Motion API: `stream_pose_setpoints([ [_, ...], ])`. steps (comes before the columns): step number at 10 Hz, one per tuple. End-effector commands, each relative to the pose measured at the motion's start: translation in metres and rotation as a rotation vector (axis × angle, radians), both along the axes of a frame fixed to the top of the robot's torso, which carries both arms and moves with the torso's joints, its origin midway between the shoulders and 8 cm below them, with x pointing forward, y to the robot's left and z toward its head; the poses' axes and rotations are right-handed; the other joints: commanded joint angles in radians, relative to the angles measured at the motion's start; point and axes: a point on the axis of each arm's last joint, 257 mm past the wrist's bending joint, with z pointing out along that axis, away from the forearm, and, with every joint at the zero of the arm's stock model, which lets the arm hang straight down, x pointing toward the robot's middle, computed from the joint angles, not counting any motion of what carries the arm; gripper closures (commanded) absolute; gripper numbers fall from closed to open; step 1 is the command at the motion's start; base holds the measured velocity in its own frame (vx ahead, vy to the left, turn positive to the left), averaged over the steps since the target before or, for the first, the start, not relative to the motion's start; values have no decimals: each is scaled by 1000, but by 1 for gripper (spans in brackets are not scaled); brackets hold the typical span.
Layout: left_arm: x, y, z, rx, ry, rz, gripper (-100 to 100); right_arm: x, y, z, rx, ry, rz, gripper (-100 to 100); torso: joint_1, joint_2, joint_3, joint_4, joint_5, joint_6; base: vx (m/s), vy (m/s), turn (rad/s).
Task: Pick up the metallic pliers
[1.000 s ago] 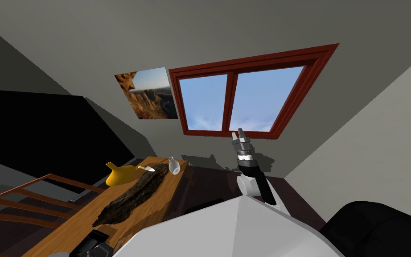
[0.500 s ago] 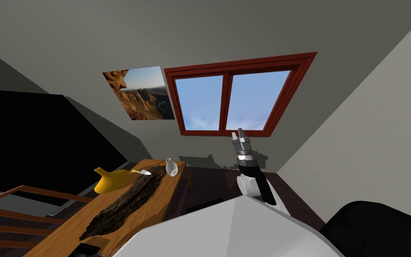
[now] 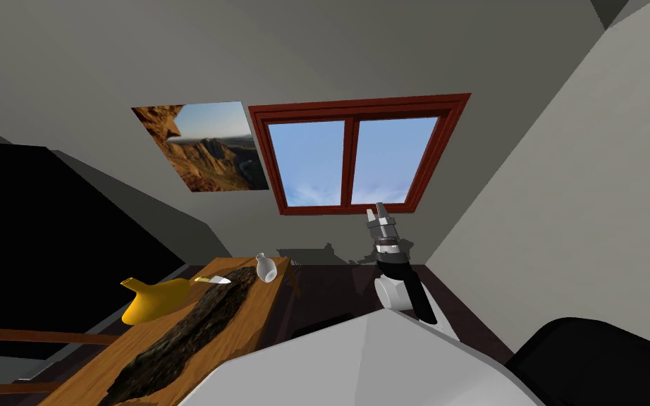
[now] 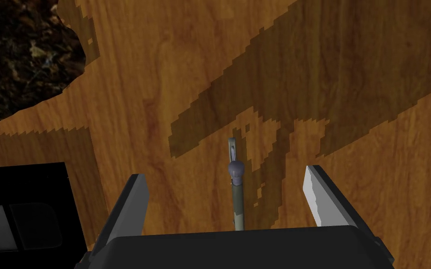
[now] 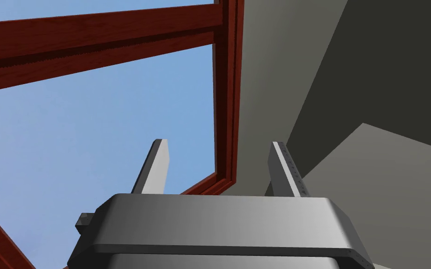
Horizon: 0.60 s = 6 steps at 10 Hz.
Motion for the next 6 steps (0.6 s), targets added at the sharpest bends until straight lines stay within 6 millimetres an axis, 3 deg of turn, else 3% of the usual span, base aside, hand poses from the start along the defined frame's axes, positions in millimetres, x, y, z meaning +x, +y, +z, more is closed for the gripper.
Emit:
stream_pose_setpoints([
  [1, -17, -3, -5, -4, 16, 12, -100, 0, 0, 0, 0, 0, 0, 0, 0, 0, 0, 0, 0, 0, -14, 14, -159],
  [3, -20, 3, -2, -1, 0, 50, -100, 0, 0, 0, 0, 0, 0, 0, 0, 0, 0, 0, 0, 0, -10, 10, -63],
  [6, -52, -6, -11, -7, 29, 84, -100, 0, 0, 0, 0, 0, 0, 0, 0, 0, 0, 0, 0, 0, -15, 11, -181],
])
